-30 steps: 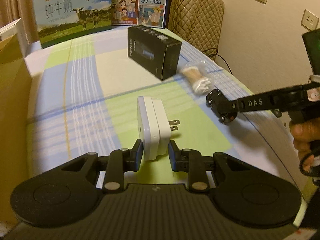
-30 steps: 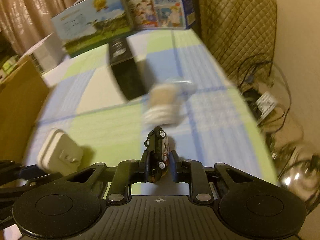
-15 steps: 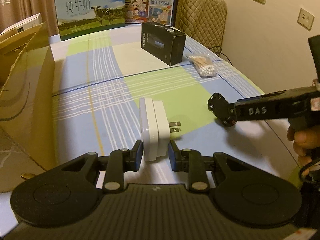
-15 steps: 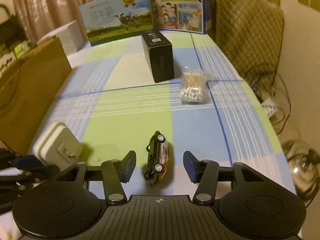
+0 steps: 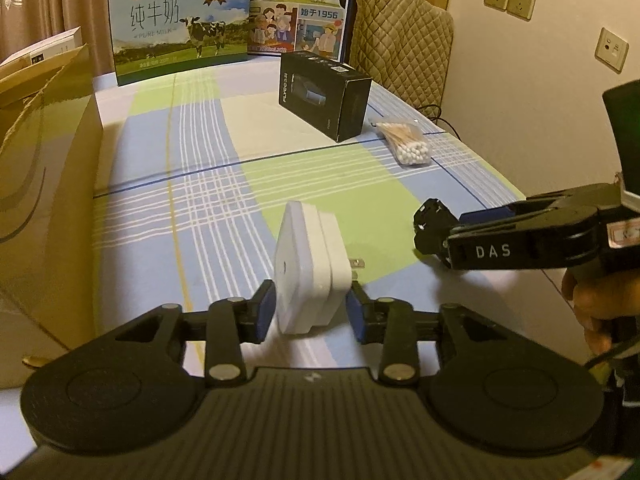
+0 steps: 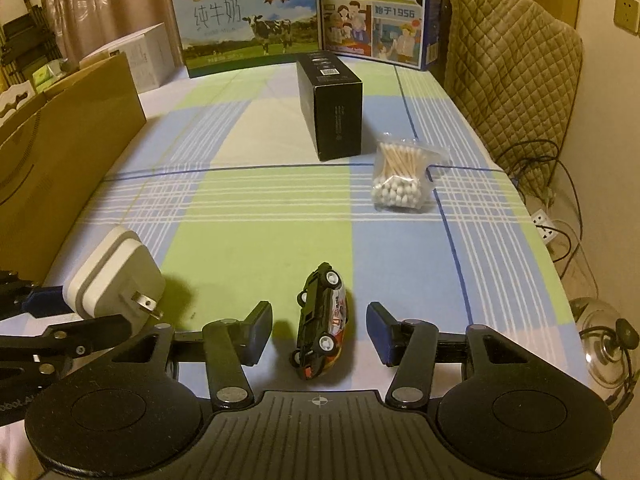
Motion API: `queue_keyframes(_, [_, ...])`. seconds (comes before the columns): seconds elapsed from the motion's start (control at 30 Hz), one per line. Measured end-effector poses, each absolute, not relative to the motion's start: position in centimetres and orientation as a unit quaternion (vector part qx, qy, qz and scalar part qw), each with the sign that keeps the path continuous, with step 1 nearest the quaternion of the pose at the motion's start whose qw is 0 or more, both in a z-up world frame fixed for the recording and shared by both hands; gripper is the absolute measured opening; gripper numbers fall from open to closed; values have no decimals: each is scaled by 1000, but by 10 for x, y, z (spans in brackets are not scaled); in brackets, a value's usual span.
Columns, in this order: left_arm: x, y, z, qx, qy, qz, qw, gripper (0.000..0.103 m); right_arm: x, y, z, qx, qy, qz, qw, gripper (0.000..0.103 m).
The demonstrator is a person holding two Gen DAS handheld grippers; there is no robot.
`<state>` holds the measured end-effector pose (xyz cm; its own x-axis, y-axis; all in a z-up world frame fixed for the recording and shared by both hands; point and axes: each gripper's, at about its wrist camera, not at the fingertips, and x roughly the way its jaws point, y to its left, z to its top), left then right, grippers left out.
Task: Organize objects
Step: 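Carry the white plug with the left tool while the right tool carries the car to the cardboard box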
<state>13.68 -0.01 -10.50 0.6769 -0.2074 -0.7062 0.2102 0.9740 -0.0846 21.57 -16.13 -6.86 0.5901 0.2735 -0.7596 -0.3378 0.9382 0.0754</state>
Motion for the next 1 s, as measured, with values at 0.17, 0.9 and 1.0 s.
queue_keyframes(0.17, [140,-4,-102,-3,373,-117,921,35,216,-162,-68,-33,420,170,891,49])
queue_keyframes(0.9, [151,-1,-98,-14,385,-93,918,29,217,-164,-67,-23,420,168,892,49])
queue_keyframes(1.0, [150,3,-96,-22,386,-89,918,29,217,-163,-67,-23,420,169,891,49])
